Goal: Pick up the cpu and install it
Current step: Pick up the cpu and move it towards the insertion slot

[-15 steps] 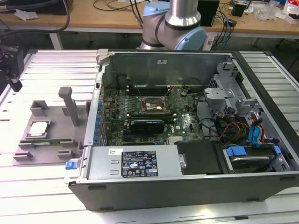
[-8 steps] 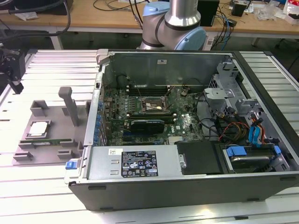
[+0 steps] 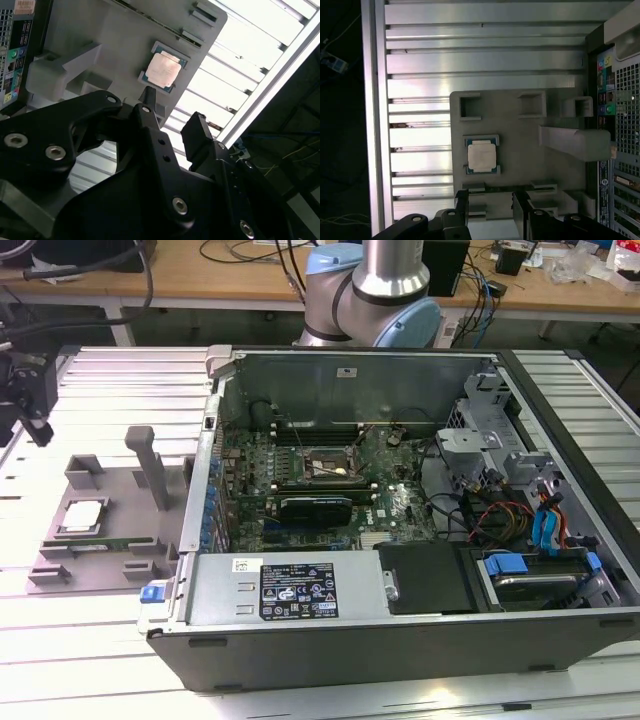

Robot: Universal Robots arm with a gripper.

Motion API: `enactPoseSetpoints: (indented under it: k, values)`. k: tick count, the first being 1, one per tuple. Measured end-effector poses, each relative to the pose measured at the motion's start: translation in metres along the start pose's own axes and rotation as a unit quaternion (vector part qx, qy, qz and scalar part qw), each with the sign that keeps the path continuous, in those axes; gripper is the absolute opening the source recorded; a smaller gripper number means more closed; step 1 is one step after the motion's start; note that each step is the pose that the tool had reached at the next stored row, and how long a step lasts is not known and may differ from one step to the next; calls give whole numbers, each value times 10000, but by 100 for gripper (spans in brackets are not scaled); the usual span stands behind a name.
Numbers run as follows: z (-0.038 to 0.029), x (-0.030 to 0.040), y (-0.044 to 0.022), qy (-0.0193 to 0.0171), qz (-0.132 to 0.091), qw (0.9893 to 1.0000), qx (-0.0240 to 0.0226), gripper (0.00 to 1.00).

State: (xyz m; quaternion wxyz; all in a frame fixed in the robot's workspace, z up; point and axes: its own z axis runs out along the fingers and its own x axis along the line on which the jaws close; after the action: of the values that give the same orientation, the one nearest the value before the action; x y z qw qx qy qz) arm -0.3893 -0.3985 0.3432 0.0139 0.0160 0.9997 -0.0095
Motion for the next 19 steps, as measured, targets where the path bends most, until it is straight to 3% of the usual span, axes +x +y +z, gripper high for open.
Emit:
enactPoseSetpoints:
  k: [5,8,13,16,19]
  values:
    - [74,2,1,0,0,10000,0,48]
    - [198,5,4,0,0,10000,0,48]
    - [264,9,45,-4,-117,9999,54,48]
    - [306,10,48,-5,-147,9999,54,48]
    - [392,12,50,-5,-150,9999,54,48]
